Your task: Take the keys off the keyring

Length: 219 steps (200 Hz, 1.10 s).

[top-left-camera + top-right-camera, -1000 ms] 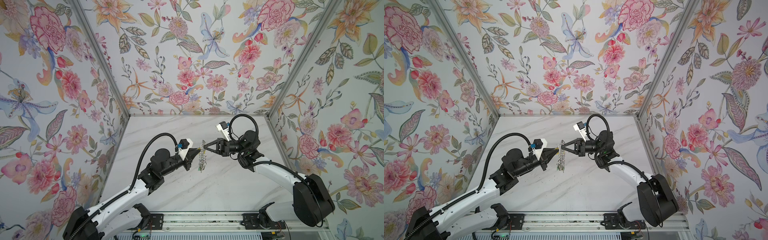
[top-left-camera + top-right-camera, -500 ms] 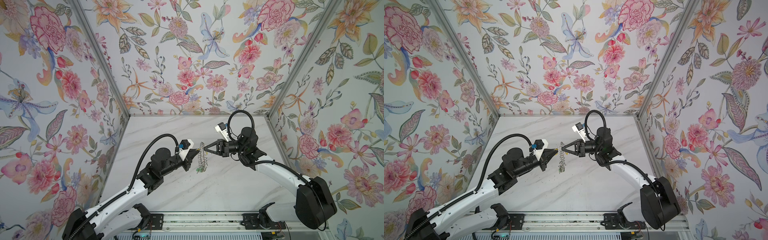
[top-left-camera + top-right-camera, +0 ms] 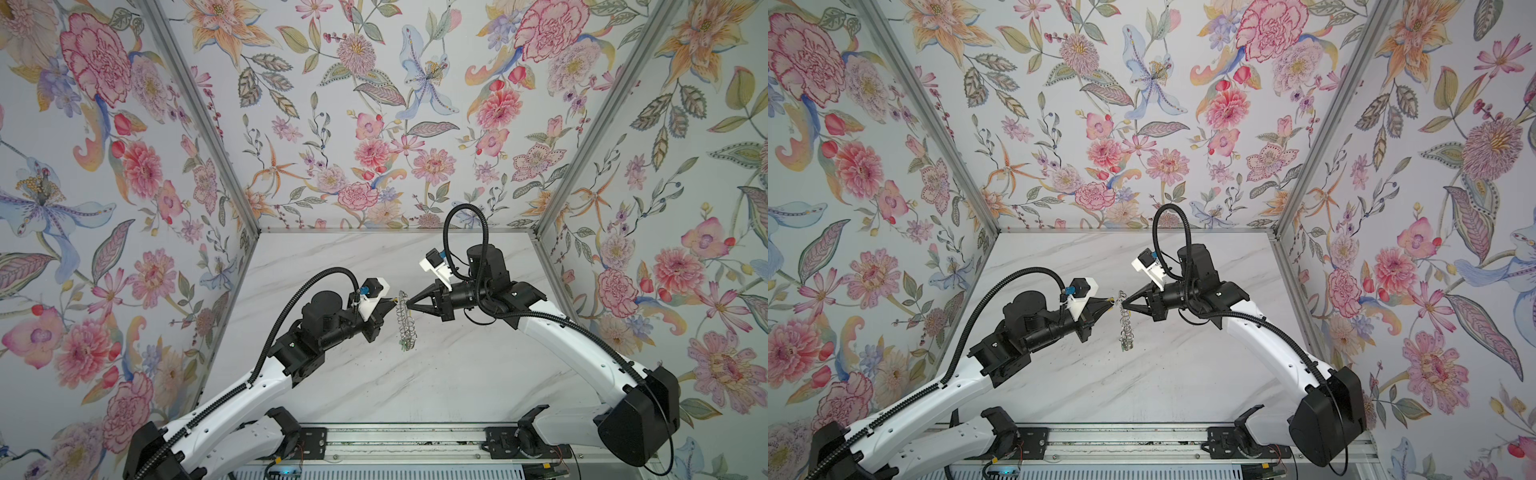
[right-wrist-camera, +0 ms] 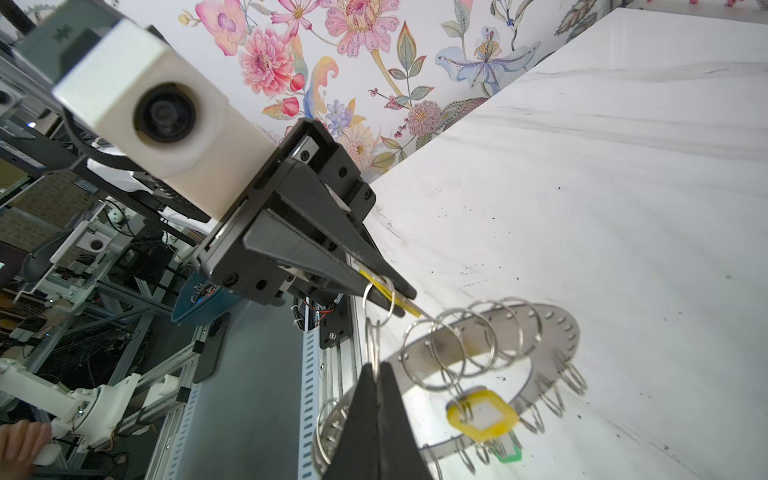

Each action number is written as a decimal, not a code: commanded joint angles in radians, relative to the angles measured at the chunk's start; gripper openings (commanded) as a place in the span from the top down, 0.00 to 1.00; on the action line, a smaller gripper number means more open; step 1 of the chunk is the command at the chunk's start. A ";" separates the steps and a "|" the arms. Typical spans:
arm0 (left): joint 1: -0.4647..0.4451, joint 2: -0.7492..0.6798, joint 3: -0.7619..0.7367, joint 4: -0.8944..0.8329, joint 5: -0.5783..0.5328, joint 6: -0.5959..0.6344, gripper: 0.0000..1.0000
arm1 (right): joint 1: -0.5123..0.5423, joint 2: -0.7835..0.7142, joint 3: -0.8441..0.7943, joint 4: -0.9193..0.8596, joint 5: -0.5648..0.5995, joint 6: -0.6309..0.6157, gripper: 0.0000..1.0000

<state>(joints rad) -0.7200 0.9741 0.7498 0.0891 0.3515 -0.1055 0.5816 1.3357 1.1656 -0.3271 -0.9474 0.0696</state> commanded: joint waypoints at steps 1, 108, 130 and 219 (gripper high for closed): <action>0.015 -0.019 0.055 -0.019 -0.066 0.015 0.99 | 0.032 0.015 0.047 -0.177 0.117 -0.141 1.00; 0.011 0.020 0.065 0.018 0.003 -0.031 0.98 | 0.162 0.148 0.181 -0.336 0.362 -0.248 1.00; 0.011 0.009 0.056 0.013 -0.008 -0.031 0.98 | 0.148 0.138 0.172 -0.314 0.333 -0.243 0.91; 0.012 0.042 0.068 -0.024 -0.052 -0.025 0.98 | 0.074 0.008 0.026 -0.153 0.301 -0.128 0.54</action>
<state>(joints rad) -0.7132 0.9974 0.7715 0.0307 0.3286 -0.1196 0.6567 1.4002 1.2293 -0.5518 -0.6411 -0.1055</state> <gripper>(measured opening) 0.079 0.457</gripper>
